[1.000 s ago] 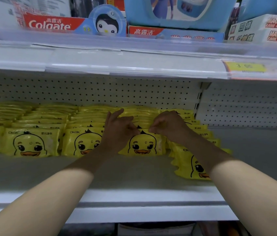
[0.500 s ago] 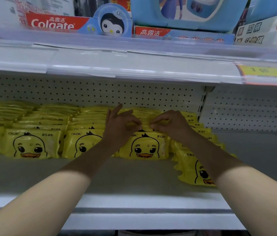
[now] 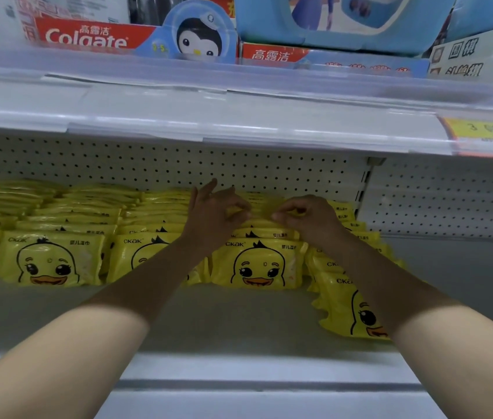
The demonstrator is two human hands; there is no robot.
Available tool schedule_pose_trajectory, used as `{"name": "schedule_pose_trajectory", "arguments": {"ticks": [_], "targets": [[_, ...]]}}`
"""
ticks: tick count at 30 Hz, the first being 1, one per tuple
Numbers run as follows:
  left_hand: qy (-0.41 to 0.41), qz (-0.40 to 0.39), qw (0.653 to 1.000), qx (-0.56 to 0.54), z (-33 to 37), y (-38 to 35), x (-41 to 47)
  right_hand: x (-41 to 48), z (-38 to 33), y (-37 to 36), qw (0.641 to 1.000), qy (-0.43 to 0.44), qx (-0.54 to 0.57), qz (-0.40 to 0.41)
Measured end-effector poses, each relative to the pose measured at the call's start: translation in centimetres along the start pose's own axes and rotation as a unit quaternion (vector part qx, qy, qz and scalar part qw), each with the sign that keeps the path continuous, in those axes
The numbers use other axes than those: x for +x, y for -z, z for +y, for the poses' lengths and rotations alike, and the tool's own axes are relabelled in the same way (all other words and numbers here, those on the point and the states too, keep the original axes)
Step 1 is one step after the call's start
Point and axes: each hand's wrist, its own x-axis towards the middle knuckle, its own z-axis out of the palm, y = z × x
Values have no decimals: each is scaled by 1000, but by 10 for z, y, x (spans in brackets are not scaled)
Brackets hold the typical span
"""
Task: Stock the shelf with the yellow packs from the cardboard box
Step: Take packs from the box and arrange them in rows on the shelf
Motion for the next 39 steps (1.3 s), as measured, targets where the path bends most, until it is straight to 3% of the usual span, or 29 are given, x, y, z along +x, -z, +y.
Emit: {"name": "schedule_pose_trajectory", "arguments": {"ticks": [3,8,17,20,23,25,27,29,34,39], "targets": [[29,-38,999,-2,1,-3,1,1,-2,-2,999,-8,-31,-13],[38,-30,999,9,1,-6,3,7,-4,-7,998,-3,-49,-29],[45,-91,984,149,2,-12,7,17,3,-17,984,26,-170,-42],[70,-82,987,118,2,3,5,10,-7,-6,986,33,-152,-51],[72,-185,978,63,5,21,1,-3,-19,11,974,-43,-164,-150],[29,-283,950,129,9,25,-2,-11,-27,14,944,-59,-229,-230],[-22,-329,924,195,12,22,-6,-18,-27,10,904,-55,-322,-276],[-57,-333,912,232,12,16,-11,-22,-25,4,883,-34,-379,-275],[-98,-296,899,308,6,7,-15,-27,-20,-8,874,22,-438,-210],[-88,-293,897,320,19,7,-18,-34,-19,4,896,48,-399,-188]]}}
